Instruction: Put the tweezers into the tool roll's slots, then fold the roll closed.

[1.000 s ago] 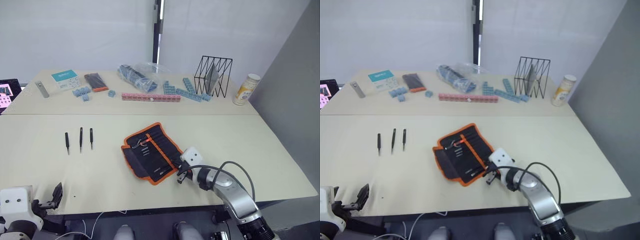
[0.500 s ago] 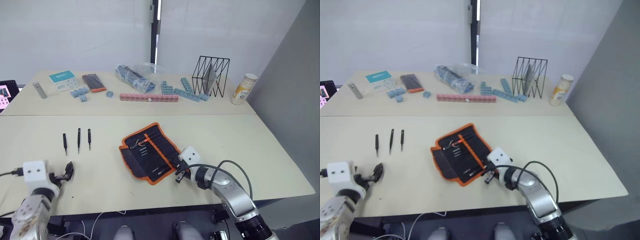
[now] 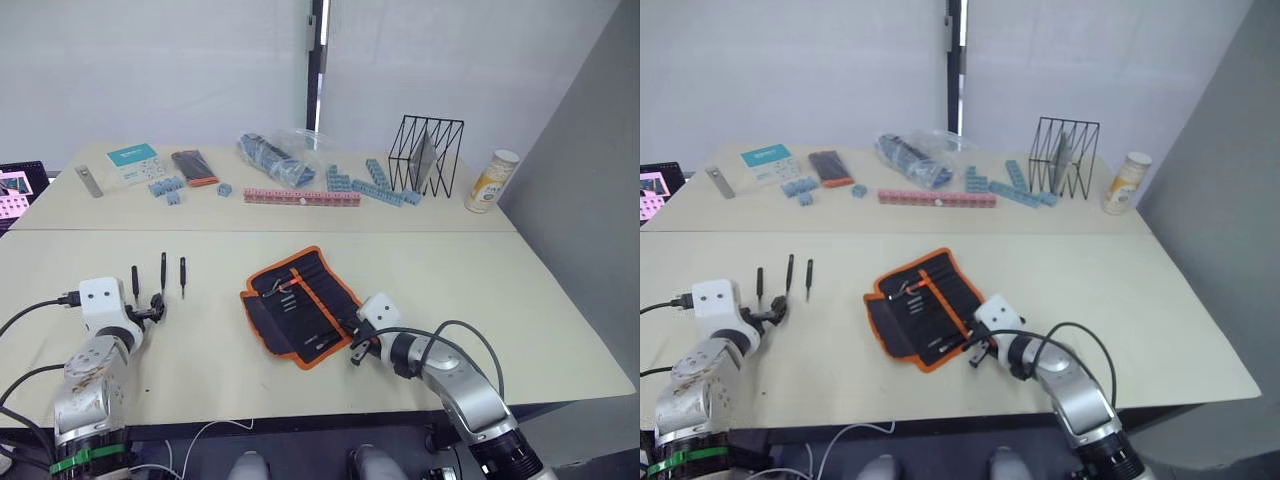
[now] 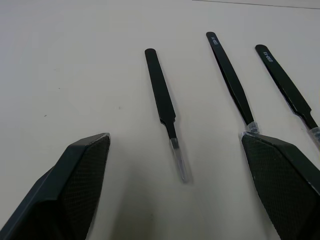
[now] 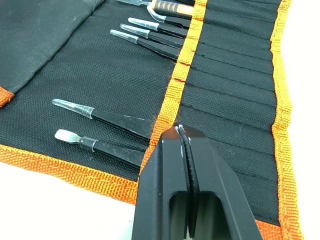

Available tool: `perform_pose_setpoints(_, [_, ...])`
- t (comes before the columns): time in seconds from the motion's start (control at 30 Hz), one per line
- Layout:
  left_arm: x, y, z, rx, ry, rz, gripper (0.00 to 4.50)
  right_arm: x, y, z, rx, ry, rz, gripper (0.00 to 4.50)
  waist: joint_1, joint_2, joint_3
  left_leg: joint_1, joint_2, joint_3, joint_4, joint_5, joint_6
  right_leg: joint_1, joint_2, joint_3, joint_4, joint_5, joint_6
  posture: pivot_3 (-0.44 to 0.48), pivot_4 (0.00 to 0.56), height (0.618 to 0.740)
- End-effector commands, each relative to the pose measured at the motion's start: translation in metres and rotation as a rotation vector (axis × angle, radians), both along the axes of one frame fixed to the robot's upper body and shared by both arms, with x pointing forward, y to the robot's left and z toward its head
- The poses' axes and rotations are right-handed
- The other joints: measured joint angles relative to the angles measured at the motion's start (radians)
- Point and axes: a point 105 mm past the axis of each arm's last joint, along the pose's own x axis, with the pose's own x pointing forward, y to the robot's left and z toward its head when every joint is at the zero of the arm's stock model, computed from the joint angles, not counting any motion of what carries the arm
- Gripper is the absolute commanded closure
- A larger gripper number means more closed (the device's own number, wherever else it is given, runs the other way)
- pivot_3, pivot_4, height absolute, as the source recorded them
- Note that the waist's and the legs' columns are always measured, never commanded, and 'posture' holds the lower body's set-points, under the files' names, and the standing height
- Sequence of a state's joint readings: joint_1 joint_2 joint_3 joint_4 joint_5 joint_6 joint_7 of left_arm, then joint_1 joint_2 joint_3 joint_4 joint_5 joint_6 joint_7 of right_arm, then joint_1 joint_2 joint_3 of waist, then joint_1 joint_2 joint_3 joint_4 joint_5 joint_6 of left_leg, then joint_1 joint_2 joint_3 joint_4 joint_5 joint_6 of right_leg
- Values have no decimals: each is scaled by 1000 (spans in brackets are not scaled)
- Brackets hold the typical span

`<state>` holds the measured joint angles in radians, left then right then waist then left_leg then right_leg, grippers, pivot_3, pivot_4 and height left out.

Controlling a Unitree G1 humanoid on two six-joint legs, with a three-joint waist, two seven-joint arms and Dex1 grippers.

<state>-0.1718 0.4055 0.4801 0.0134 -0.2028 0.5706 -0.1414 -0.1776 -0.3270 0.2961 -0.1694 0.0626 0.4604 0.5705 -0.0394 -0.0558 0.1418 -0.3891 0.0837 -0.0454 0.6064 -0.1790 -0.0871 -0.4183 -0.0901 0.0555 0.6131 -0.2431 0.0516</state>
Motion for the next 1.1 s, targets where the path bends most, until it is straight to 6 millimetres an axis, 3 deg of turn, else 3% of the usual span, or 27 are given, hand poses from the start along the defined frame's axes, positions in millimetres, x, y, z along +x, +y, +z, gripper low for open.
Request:
perform_pose_setpoints(0.03, [3, 0, -6, -41, 41, 12, 298, -18, -17, -61, -115, 239, -48, 4500, 0, 0, 0, 0, 0, 0, 0, 0, 0, 0, 0, 0, 0, 0, 0, 0, 150, 706])
perform_pose_setpoints(0.3, [7, -8, -12, -66, 73, -20, 2845, -17, -17, -60, -116, 235, -46, 4500, 4, 1, -1, 0, 0, 0, 0, 0, 0, 0, 0, 0, -1, 0, 0, 0, 150, 706])
perform_pose_setpoints(0.47, [11, -10, -5, -62, 46, -41, 4477, -17, -17, -60, -117, 235, -44, 4500, 11, 1, -1, 0, -1, 0, 0, 0, 0, 0, -1, 0, -1, 0, 0, 0, 150, 706])
perform_pose_setpoints(0.7, [13, 0, 8, -45, 2, -30, 4477, -17, -17, -61, -119, 235, -43, 4500, 15, 1, -1, 0, 0, 0, 0, 0, 0, 0, -1, 0, -2, 0, 0, 0, 150, 706])
perform_pose_setpoints(0.9, [10, 11, 67, 100, -217, -34, 4477, -17, -19, -62, -123, 236, -40, 4500, 15, -3, 0, -2, 0, 0, 0, 0, 0, -2, -1, -1, -3, 0, 0, 0, 150, 706])
perform_pose_setpoints(0.97, [7, 7, 84, 145, -267, -73, 4477, -18, -19, -62, -124, 237, -38, 4500, 14, -4, 0, -2, 0, 0, 0, -1, -1, -2, -1, -1, -3, 0, 0, 0, 150, 706])
perform_pose_setpoints(1.03, [6, -10, 108, 212, -320, -186, 4477, -18, -19, -62, -126, 237, -37, 4500, 14, -4, 0, -2, 0, 0, -1, -1, -2, -2, -1, -1, -3, 0, 0, 0, 150, 706])
perform_pose_setpoints(1.1, [7, -32, 119, 231, -337, -335, 4477, -18, -19, -61, -126, 238, -34, 4500, 14, -4, 0, -2, 0, 0, -1, -1, -2, -2, -1, -1, -3, 0, 0, 0, 150, 706])
